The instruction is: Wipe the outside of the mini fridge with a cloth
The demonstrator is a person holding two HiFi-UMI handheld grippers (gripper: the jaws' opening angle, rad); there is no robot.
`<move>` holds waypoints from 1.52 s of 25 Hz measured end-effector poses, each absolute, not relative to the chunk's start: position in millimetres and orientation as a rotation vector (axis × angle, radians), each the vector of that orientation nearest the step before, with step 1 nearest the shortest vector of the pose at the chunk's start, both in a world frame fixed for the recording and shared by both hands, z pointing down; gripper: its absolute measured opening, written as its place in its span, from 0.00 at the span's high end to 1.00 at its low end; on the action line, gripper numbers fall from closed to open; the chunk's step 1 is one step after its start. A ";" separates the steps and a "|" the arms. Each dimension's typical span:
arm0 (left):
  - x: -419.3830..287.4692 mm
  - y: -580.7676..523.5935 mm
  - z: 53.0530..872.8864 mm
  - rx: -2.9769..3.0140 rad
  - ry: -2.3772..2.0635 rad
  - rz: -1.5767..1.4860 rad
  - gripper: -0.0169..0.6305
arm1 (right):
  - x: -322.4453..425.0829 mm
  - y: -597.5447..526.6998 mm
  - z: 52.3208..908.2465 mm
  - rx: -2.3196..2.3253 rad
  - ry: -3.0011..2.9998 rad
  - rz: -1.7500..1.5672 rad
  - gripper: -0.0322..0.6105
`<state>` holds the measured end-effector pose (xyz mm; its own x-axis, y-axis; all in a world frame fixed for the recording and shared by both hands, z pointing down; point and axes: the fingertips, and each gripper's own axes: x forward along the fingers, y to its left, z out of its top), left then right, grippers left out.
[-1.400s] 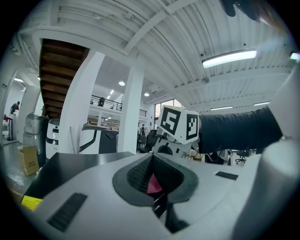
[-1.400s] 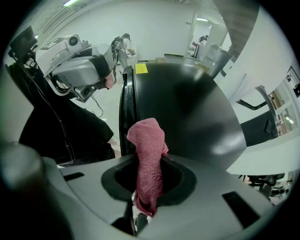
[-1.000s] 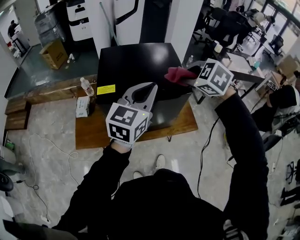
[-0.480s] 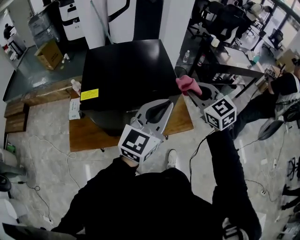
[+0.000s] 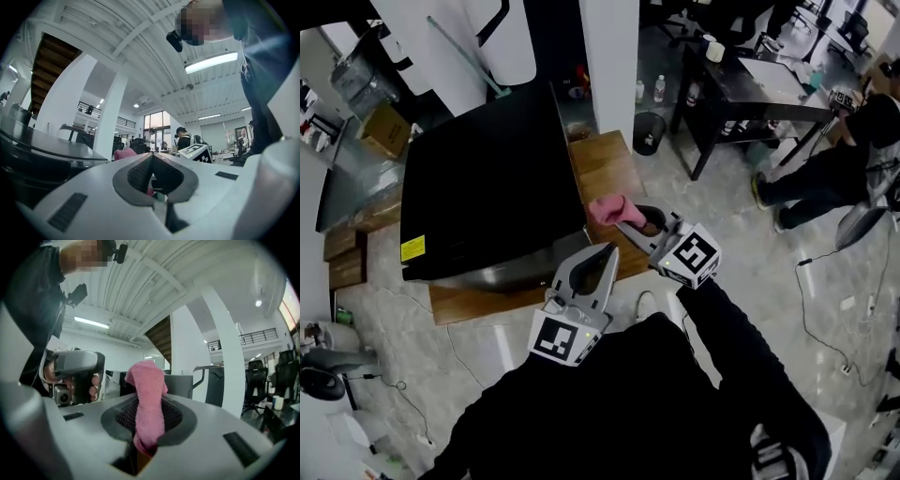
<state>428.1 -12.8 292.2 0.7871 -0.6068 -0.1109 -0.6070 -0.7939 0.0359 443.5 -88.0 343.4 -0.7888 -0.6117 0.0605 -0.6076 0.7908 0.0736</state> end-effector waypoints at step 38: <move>519.6 -220.3 405.5 -2.694 1.775 -0.039 0.96 | 430.1 -356.9 424.9 0.534 -3.159 0.105 0.83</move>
